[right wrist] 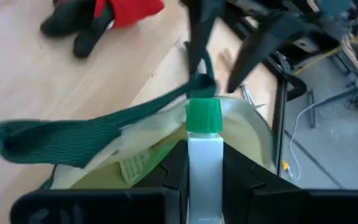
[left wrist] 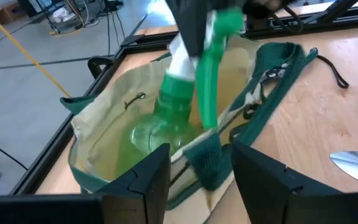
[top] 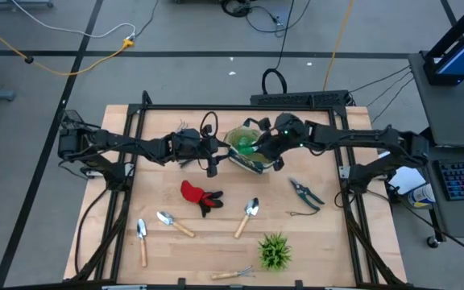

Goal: Pick & Place Garden tools in Gardening bag
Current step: Put the green spray bottle into the gardening bag

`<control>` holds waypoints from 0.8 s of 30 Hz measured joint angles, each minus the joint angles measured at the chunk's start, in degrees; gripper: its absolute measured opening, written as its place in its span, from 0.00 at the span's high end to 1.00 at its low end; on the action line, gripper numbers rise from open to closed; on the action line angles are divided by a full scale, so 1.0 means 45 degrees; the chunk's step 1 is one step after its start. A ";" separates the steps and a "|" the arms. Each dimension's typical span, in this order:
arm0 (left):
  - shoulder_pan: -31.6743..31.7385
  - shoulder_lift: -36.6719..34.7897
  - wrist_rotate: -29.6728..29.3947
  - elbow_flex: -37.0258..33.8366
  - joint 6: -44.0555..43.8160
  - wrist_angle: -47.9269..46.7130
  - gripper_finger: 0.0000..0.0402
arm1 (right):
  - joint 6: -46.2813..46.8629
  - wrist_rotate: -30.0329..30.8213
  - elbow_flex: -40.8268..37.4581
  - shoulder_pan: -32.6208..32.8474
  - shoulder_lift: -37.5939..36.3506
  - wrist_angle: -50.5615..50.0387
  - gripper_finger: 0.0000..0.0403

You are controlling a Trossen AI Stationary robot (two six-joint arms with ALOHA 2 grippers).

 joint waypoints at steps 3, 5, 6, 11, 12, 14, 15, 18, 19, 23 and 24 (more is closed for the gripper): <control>0.0000 0.0000 0.0000 0.0000 -0.0001 -0.0001 0.56 | -0.0631 0.0283 -0.0005 0.0005 0.0455 -0.0007 0.89; 0.0000 0.0000 0.0000 0.0000 -0.0010 -0.0001 0.56 | -0.0512 0.0758 -0.0005 0.0015 0.0672 -0.0046 0.87; 0.0000 0.0000 0.0000 0.0000 -0.0010 -0.0011 0.56 | -0.0265 0.1064 -0.0005 0.0015 0.0756 -0.0028 0.86; 0.0000 0.0000 0.0000 -0.0005 -0.0040 -0.0069 0.56 | -0.0101 0.2554 -0.0005 0.0005 0.0836 -0.0251 0.74; 0.0000 0.0000 0.0000 -0.0005 -0.0040 -0.0057 0.56 | -0.0129 0.2747 -0.0005 0.0005 0.0835 -0.0198 0.71; 0.0000 0.0000 0.0000 -0.0005 -0.0044 -0.0026 0.56 | -0.0106 0.3206 -0.0005 0.0000 0.0698 -0.0162 0.66; 0.0000 0.0000 0.0000 -0.0005 -0.0044 0.0007 0.56 | -0.0129 0.3366 -0.0005 0.0005 0.0634 -0.0138 0.64; 0.0000 -0.0005 0.0006 -0.0005 -0.0041 0.0028 0.56 | -0.0443 0.3482 -0.0005 0.0074 0.0430 -0.0301 0.59; 0.0000 -0.0005 0.0009 -0.0005 0.0004 0.0028 0.56 | -0.0535 0.3563 -0.0010 0.0136 0.0358 -0.0368 0.59; -0.0053 -0.0005 0.0012 -0.0005 0.0436 0.0210 0.56 | -0.0736 0.3985 -0.0010 0.0480 0.0054 -0.0702 0.57; -0.0093 -0.0005 0.0009 -0.0005 0.0544 0.0364 0.56 | -0.0723 0.4017 -0.0010 0.0564 -0.0015 -0.0927 0.57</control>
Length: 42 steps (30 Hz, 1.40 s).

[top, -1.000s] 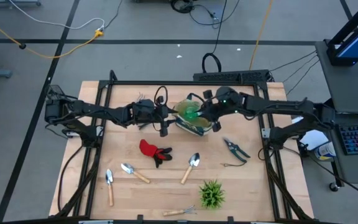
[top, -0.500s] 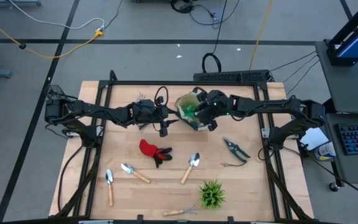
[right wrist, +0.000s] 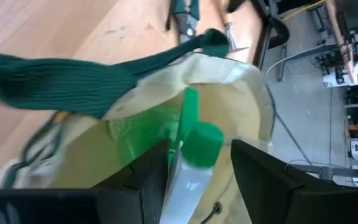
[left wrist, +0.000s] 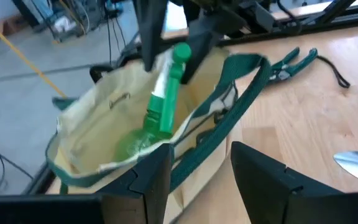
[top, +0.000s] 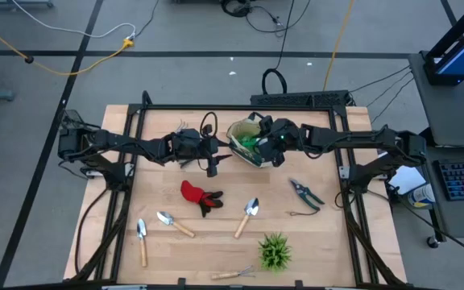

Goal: Pick & Place Garden tools in Gardening bag
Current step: Put the green spray bottle into the gardening bag

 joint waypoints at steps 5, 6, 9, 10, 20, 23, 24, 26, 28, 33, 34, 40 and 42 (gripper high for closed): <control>-0.0301 0.0000 0.0044 0.0000 0.0234 0.0825 0.56 | 0.0319 0.0001 0.0000 0.0385 -0.0279 -0.0839 0.60; -0.0334 0.0000 0.0041 0.0000 0.0254 0.0926 0.56 | 0.0424 0.0001 0.0000 0.0474 -0.0362 -0.0921 0.61; -0.0344 -0.0005 0.0032 0.0000 0.0205 0.1113 0.56 | 0.0598 -0.0006 -0.0006 0.0748 -0.0639 -0.0985 0.62; -0.0344 -0.0005 0.0022 0.0000 0.0203 0.1116 0.56 | 0.0622 -0.0004 0.0005 0.0827 -0.0739 -0.1046 0.62; -0.0320 -0.0005 -0.0142 0.0000 0.0164 0.2074 0.56 | 0.1209 0.0849 -0.0010 0.1107 -0.1896 -0.0327 0.67; -0.0325 -0.0005 -0.0694 0.0000 0.0106 0.2361 0.56 | 0.1324 0.0842 0.0010 0.0867 -0.1807 0.0198 0.72; -0.0312 -0.0005 -0.0843 0.0000 -0.0041 0.2364 0.56 | 0.1393 0.0662 0.0010 0.0794 -0.1643 0.0200 0.74; -0.0229 -0.0005 -0.0997 0.0000 -0.0690 0.2231 0.56 | 0.1397 0.0641 -0.0157 0.0721 -0.1343 0.0196 0.79; -0.0140 -0.0005 -0.1008 0.0000 -0.1744 0.1902 0.56 | 0.1379 0.0620 -0.0368 0.0648 -0.1065 0.0141 0.85; 0.0034 -0.0005 -0.1026 0.0000 -0.3066 0.0547 0.56 | 0.1391 0.0615 -0.0549 0.0413 -0.0581 0.0358 0.99; 0.0034 -0.0005 -0.1056 0.0000 -0.3205 0.0418 0.56 | 0.1401 0.0614 -0.0549 0.0386 -0.0520 0.0376 0.99; 0.0114 -0.0005 -0.1687 0.0000 -0.4227 -0.0273 0.56 | 0.1538 0.0588 -0.0554 0.0320 -0.0473 0.0441 0.99; 0.0192 -0.0005 -0.1899 0.0000 -0.4334 -0.0341 0.56 | 0.1693 0.0583 -0.0554 0.0320 -0.0473 0.0469 1.00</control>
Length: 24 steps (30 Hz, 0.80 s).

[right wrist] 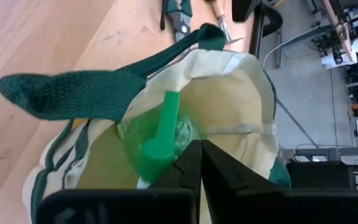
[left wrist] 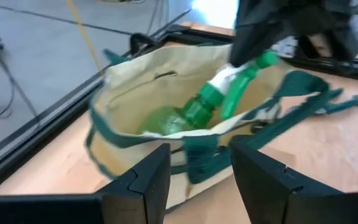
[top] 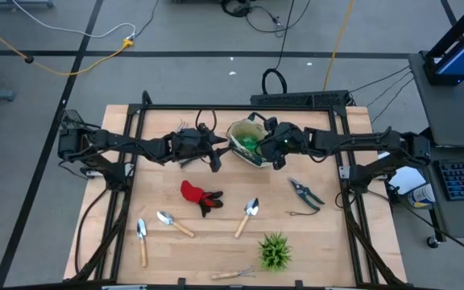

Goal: Pick & Place Garden tools in Gardening bag
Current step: Put the green spray bottle into the gardening bag

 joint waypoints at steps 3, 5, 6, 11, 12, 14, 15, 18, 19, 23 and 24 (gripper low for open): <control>0.0132 0.0000 -0.0013 0.0000 -0.0035 -0.0007 0.57 | 0.0082 -0.0007 0.0000 0.0000 0.0000 -0.0078 0.99; 0.0229 0.0051 0.0194 0.0000 -0.0159 0.0011 0.56 | 0.0075 -0.0010 0.0000 0.0000 0.0000 -0.0139 1.00; 0.0265 0.0139 0.0485 0.0000 -0.0194 0.0100 0.57 | 0.0079 -0.0015 0.0000 0.0000 0.0000 -0.0170 1.00; 0.0333 0.1025 0.1107 0.0000 -0.0232 0.0797 0.57 | 0.0138 -0.0019 0.0000 0.0000 0.0000 -0.0321 1.00; 0.0347 0.1255 0.1107 0.0000 -0.0273 0.1045 0.57 | 0.0136 -0.0019 0.0000 0.0000 0.0000 -0.0325 1.00; 0.0395 0.1645 0.1111 -0.0001 -0.0276 0.1683 0.57 | 0.0133 -0.0015 0.0000 0.0000 0.0000 -0.0330 1.00; 0.0421 0.1775 0.1112 0.0000 -0.0281 0.1922 0.57 | 0.0138 -0.0019 0.0000 0.0000 0.0000 -0.0330 1.00; 0.0492 0.2065 0.0920 0.0000 -0.0272 0.2215 0.57 | 0.0138 -0.0024 0.0000 0.0000 0.0000 -0.0403 1.00; 0.0506 0.2079 0.0888 -0.0004 -0.0276 0.2199 0.59 | 0.0138 -0.0024 0.0000 0.0000 0.0000 -0.0467 1.00; 0.0512 0.1996 0.1034 0.0000 -0.0276 0.2397 0.74 | 0.0139 -0.0028 -0.0299 0.0000 0.0000 -0.0372 1.00; 0.0503 0.1940 0.1198 0.0000 -0.0275 0.2368 0.80 | 0.0138 -0.0024 -0.0462 0.0000 0.0000 -0.0310 1.00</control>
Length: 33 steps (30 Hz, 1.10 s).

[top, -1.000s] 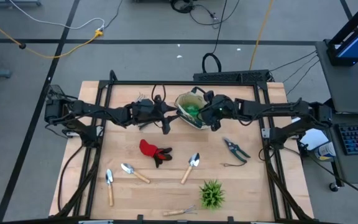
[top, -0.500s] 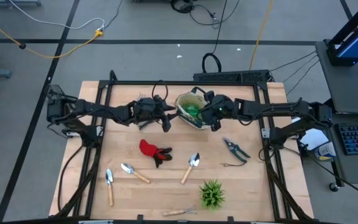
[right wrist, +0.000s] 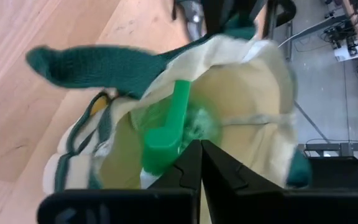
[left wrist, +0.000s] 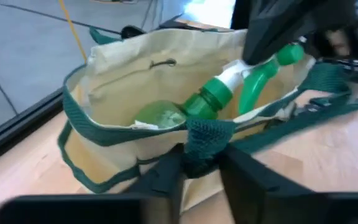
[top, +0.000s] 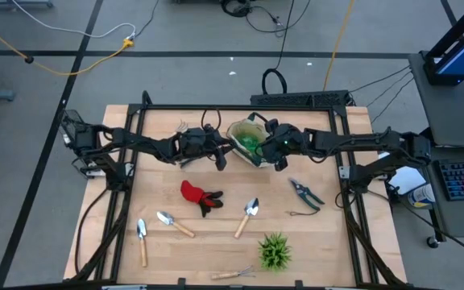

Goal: Pick & Place Garden tools in Gardening bag
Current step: Put the green spray bottle into the gardening bag

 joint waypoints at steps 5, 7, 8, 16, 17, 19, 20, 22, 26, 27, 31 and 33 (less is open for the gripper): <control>-0.0024 -0.0036 0.0970 0.0000 -0.0108 0.0787 0.96 | -0.0205 0.0005 -0.0786 0.0000 0.0000 0.0232 1.00; -0.0029 -0.0036 0.1271 0.0005 -0.0384 0.1213 0.95 | -0.0195 0.0010 -0.1151 0.0000 0.0000 0.0616 1.00; -0.0026 -0.0036 0.1382 0.0010 -0.0517 0.1311 0.94 | -0.0198 0.0006 -0.1319 0.0000 0.0000 0.0883 1.00; 0.0306 -0.0037 0.1755 0.0019 -0.2040 0.1004 0.96 | -0.2049 0.0381 -0.2214 0.0415 -0.0049 0.2654 1.00; 0.0350 -0.0041 0.1755 0.0019 -0.2126 0.0824 0.95 | -0.2238 0.0731 -0.2217 0.0539 -0.0139 0.2905 1.00; 0.0416 -0.0041 0.1752 0.0019 -0.2150 0.0499 0.96 | -0.2779 0.1654 -0.2212 0.0829 -0.0392 0.3653 1.00; 0.0437 -0.0041 0.1755 0.0019 -0.2148 0.0391 0.97 | -0.3072 0.2036 -0.2205 0.0964 -0.0594 0.3740 1.00; 0.0437 -0.0041 0.1755 0.0023 -0.2037 0.0292 0.98 | -0.3355 0.2398 -0.2205 0.1140 -0.0971 0.3605 1.00; 0.0427 -0.0041 0.1724 0.0024 -0.2002 0.0217 0.95 | -0.2390 0.1967 -0.2205 0.1180 -0.1394 0.2626 1.00; 0.0427 -0.0041 0.1721 0.0024 -0.2007 0.0268 0.95 | -0.2157 0.1884 -0.2205 0.1141 -0.1404 0.2423 1.00; 0.0403 -0.0041 0.1716 0.0024 -0.2016 0.0342 0.98 | -0.1415 0.1323 -0.2205 0.0882 -0.1363 0.1900 1.00; 0.0331 -0.0041 0.1716 0.0024 -0.2014 0.0449 0.98 | -0.1180 0.0703 -0.2185 0.0718 -0.1224 0.1611 1.00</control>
